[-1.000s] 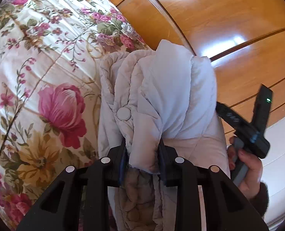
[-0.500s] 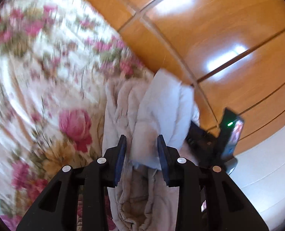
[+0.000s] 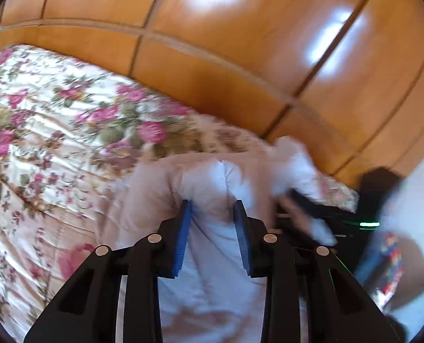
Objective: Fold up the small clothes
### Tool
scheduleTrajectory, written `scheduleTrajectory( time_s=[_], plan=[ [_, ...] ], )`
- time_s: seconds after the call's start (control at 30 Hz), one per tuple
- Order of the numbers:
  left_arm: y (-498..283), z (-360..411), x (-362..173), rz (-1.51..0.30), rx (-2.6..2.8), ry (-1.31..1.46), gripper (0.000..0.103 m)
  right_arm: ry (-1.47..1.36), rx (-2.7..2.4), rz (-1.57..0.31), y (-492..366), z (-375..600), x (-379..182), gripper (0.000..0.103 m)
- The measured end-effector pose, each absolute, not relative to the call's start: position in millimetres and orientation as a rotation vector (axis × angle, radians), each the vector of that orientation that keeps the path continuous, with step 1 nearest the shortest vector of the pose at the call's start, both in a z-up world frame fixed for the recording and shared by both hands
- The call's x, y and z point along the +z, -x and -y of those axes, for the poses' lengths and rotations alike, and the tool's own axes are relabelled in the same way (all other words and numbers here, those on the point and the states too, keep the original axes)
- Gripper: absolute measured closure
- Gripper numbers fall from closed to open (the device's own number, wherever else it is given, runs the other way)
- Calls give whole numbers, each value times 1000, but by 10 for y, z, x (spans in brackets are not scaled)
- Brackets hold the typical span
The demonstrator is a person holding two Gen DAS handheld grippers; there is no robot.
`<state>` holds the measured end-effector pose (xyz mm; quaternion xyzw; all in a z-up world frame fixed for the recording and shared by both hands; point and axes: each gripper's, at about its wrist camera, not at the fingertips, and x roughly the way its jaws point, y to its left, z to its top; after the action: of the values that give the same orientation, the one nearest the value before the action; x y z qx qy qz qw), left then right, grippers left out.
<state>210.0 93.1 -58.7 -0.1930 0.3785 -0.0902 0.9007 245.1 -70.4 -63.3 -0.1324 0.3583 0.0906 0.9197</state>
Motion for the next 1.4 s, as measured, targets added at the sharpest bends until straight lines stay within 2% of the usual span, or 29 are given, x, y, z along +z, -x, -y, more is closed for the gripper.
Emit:
scheduleTrajectory(
  time_s=[0.27,0.4,0.47,0.53,0.67,0.73,0.8,0.9,0.97,1.13,1.27,1.4],
  plan=[
    [-2135,-1149,-1170,-750,-165,443,72,229,212,-761,-2542,583,-683,61],
    [-2193,-1195,-1245,-777,-189,484,72,197,229,-756,-2514,624,-661,59],
    [-2166,-1176,-1231,-770,-195,458,72,134,262,-750,-2441,712,-572,49],
    [-2121,-1155,-1186,-759,-195,433,72,42,305,-737,-2296,838,-455,30],
    [-1971,-1180,-1052,-740,-183,418,72,-29,319,-686,-1902,1101,-281,26],
    [-1881,-1208,-995,-730,-174,431,67,-102,310,-684,-1715,1306,-267,21],
    [-1803,-1229,-957,-720,-180,447,55,-201,294,-711,-1598,1518,-323,17],
    [-1645,-1241,-909,-705,-172,445,43,-327,288,-787,-1475,1781,-498,13],
    [-1564,-1237,-907,-715,-137,420,20,-397,288,-837,-1397,1920,-628,12],
    [-1509,-1320,-1131,-807,-194,498,18,-652,388,-925,-1394,2172,-966,8],
    [-1678,-1510,-1383,-914,-283,681,11,-875,486,-1003,-1548,2285,-1224,8],
    [-1812,-1589,-1488,-987,-382,743,11,-889,507,-1014,-1632,2277,-1261,7]
  ],
)
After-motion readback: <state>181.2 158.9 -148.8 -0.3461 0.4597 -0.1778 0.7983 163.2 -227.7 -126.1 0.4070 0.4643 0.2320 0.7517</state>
